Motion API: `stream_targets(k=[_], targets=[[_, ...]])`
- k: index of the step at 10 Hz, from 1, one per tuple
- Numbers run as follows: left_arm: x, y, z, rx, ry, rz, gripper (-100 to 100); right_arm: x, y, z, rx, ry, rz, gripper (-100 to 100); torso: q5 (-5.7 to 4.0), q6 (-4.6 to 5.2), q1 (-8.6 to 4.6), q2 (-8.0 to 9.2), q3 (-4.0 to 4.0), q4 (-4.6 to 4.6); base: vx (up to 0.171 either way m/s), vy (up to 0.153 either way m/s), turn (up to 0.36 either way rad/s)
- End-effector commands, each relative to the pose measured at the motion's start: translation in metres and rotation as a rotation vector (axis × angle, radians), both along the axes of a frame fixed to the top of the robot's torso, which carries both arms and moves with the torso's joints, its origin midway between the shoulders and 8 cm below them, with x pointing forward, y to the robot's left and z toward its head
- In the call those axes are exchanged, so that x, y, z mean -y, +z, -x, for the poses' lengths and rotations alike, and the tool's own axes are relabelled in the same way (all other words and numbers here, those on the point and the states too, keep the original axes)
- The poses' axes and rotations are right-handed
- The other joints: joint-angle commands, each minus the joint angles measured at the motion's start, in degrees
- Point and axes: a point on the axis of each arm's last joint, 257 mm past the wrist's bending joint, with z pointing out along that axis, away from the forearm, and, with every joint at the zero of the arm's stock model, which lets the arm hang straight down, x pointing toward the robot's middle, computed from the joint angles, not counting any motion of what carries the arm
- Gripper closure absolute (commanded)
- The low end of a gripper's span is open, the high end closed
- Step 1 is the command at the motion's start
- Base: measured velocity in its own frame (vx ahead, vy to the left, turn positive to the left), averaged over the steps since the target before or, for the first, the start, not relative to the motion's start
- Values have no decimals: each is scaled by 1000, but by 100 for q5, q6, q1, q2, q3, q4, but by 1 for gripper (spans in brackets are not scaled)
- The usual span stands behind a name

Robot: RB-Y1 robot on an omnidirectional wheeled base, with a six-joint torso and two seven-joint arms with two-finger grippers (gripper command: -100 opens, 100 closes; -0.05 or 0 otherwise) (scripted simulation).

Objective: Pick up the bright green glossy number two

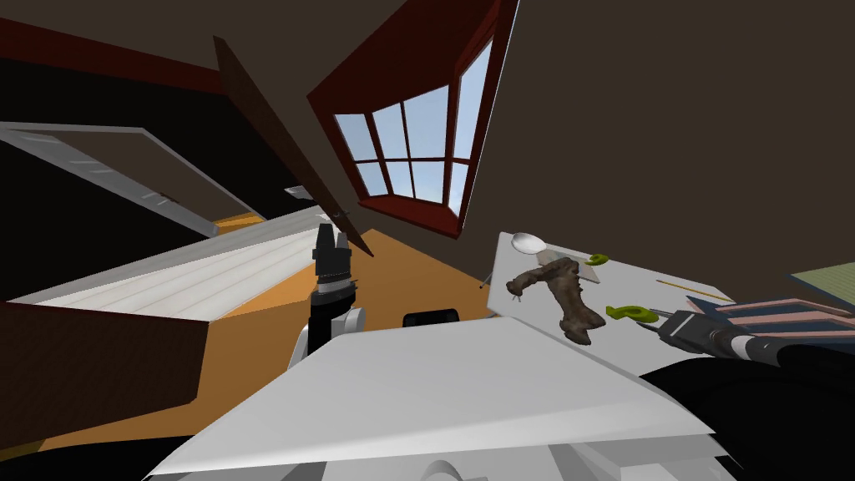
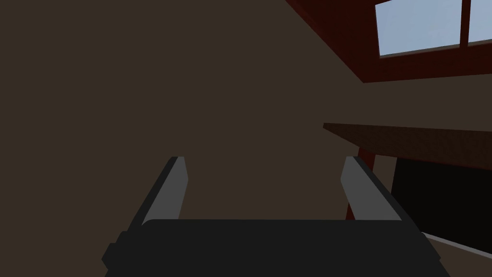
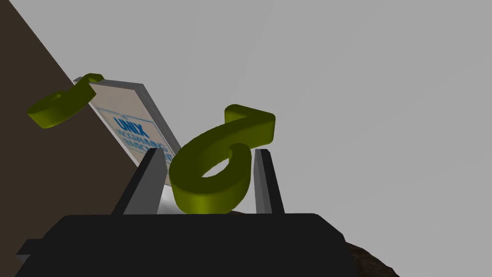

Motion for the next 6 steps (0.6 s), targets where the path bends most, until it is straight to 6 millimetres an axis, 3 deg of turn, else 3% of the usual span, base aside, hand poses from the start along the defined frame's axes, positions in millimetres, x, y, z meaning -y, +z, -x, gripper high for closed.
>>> stream_targets(k=[1, 2, 3, 4, 5, 6], targets=[[0, 0, 0, 0, 0, 0, 0, 0, 0, 0, 0, 0, 0, 100, 0, 0, 0, 0, 0, 0, 0, 0, 0], [0, 0, 0, 0, 0, 0, 0, 0, 0, 0, 0, 0, 0, 100, 0, 0, 1, 0, 0, 0, 0, 0, 0], [0, 0, 0, 0, 0, 0, 0, 0, 0, 0, 0, 0, 1, 0, 0, 0, 1, 0, 0, -1, 0, 0, 0], [0, 0, 0, 0, 0, 0, 0, 3, 13, -7, -2, 14, 4, 100, 0, 0, 1, 0, 0, -1, -12, 49, -103], [0, 0, 0, 0, 0, 0, 0, 3, 7, -5, 0, 8, 5, 100, 6, 6, 19, 6, 3, 0, -8, 31, -35], [0, 0, 0, 0, 0, 0, 0, 3, 8, -5, -1, 9, 5, 0, 3, 3, 16, 6, 4, 1, 0, 0, 0]])
